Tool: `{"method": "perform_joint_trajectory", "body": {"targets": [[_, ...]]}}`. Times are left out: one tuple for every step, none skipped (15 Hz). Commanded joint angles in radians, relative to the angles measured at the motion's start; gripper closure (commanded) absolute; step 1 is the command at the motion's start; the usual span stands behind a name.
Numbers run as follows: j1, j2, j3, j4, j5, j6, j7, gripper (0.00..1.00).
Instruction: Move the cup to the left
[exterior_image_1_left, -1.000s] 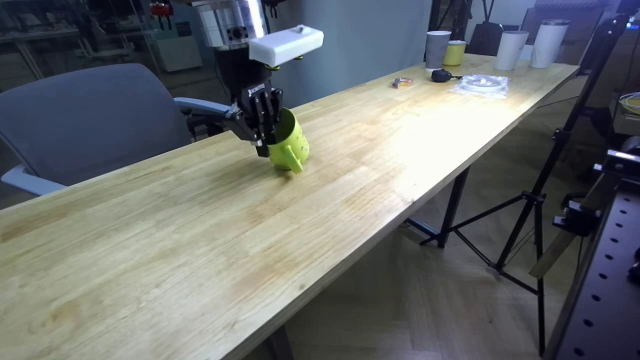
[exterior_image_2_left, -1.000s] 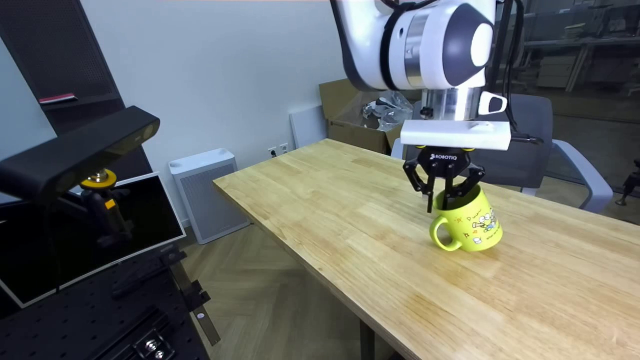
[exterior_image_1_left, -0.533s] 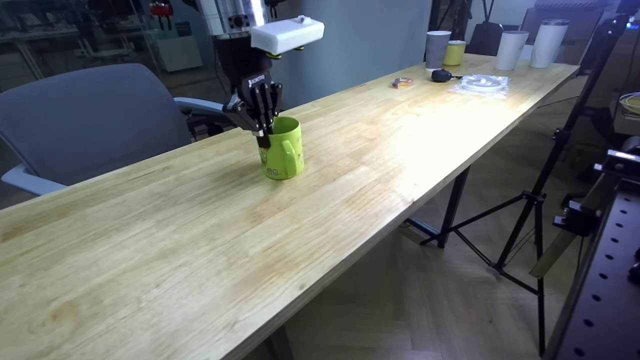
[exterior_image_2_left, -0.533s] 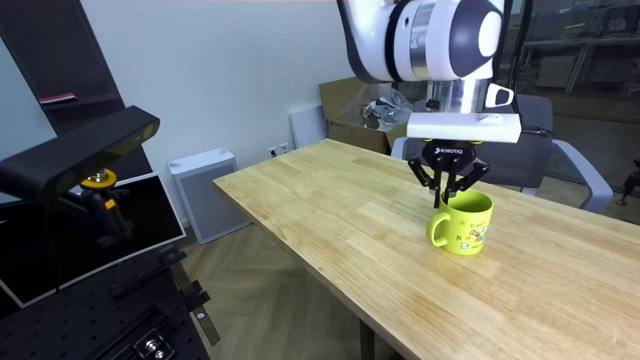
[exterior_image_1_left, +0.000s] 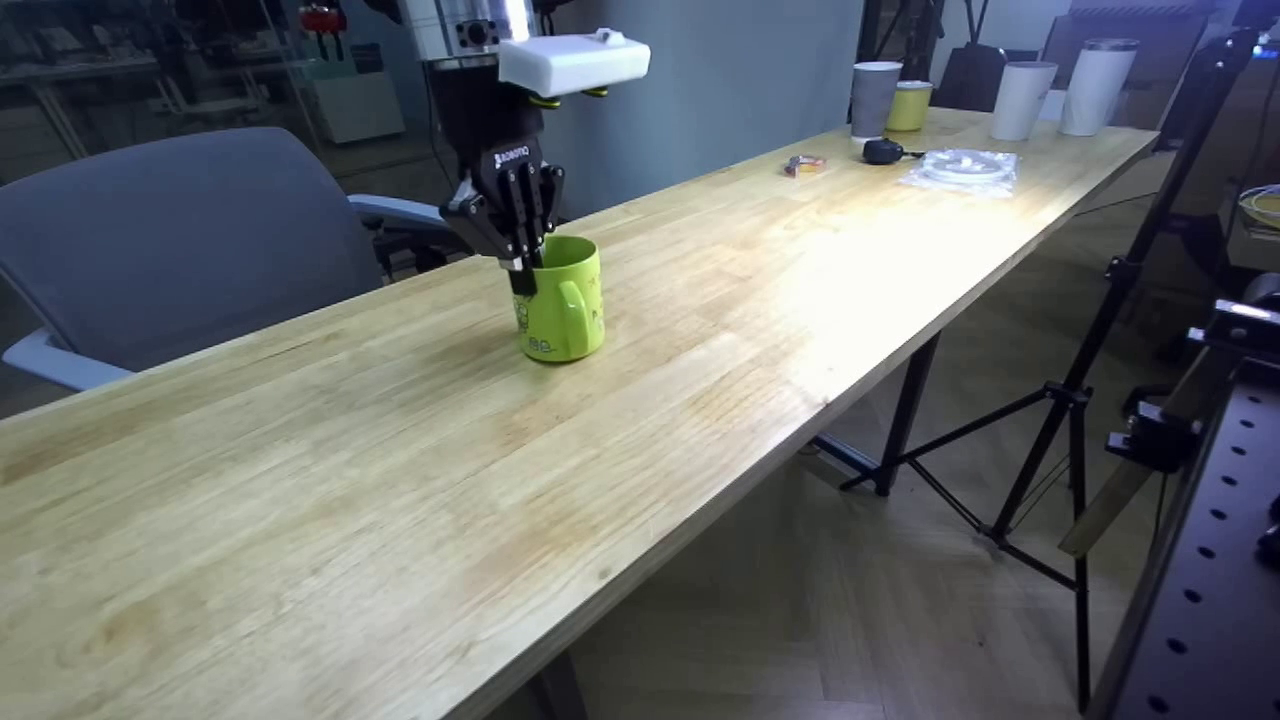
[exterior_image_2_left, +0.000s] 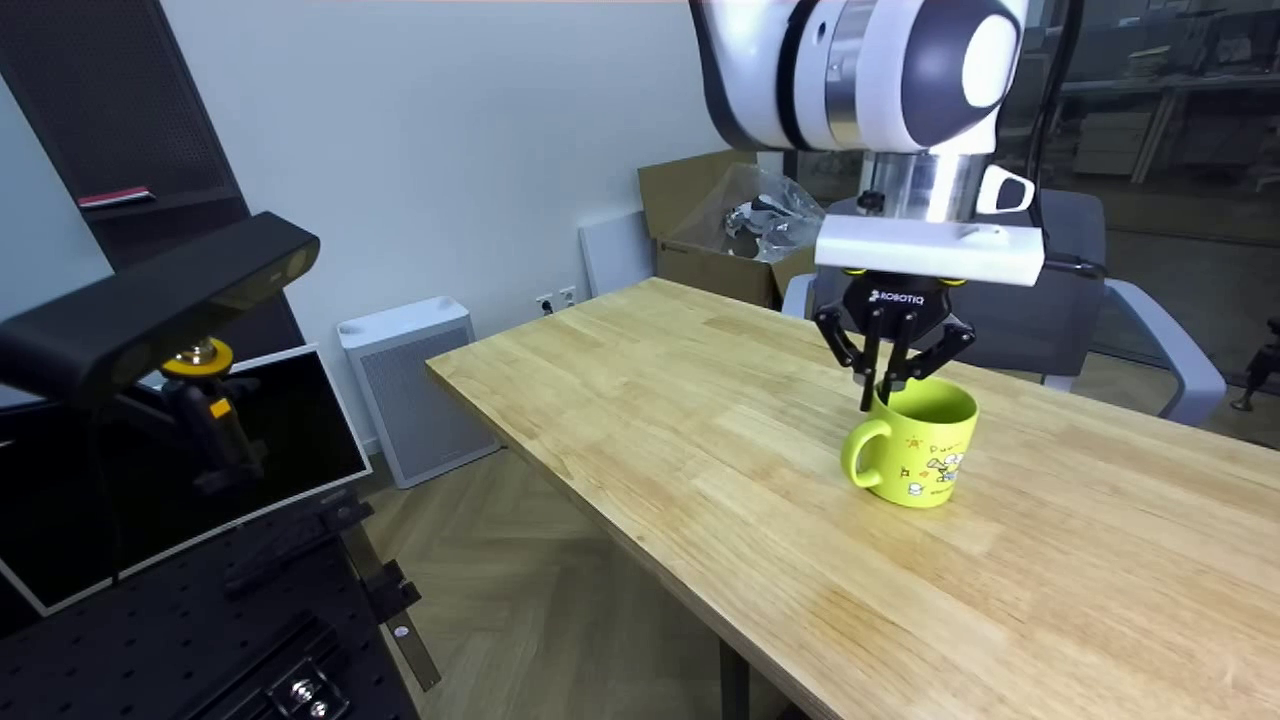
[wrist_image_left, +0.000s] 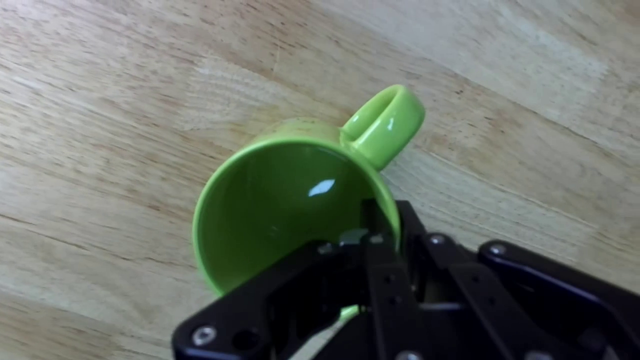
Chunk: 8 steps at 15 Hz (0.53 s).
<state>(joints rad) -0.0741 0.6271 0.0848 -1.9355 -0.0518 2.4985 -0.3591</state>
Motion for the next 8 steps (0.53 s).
{"method": "perform_joint_trajectory", "body": {"targets": [[-0.003,-0.005,0.005,0.033,0.016,-0.062,0.014,0.98],[0.006,-0.004,-0.005,0.045,0.010,-0.078,0.029,0.98],[0.012,-0.003,-0.012,0.056,0.005,-0.092,0.039,0.98],[0.017,-0.002,-0.017,0.066,0.001,-0.105,0.046,0.98],[0.022,-0.003,-0.022,0.079,-0.003,-0.118,0.054,0.98],[0.028,-0.003,-0.026,0.090,-0.008,-0.127,0.061,0.98],[0.035,-0.005,-0.032,0.101,-0.015,-0.133,0.070,0.98],[0.041,-0.008,-0.038,0.112,-0.022,-0.140,0.078,0.98]]}}
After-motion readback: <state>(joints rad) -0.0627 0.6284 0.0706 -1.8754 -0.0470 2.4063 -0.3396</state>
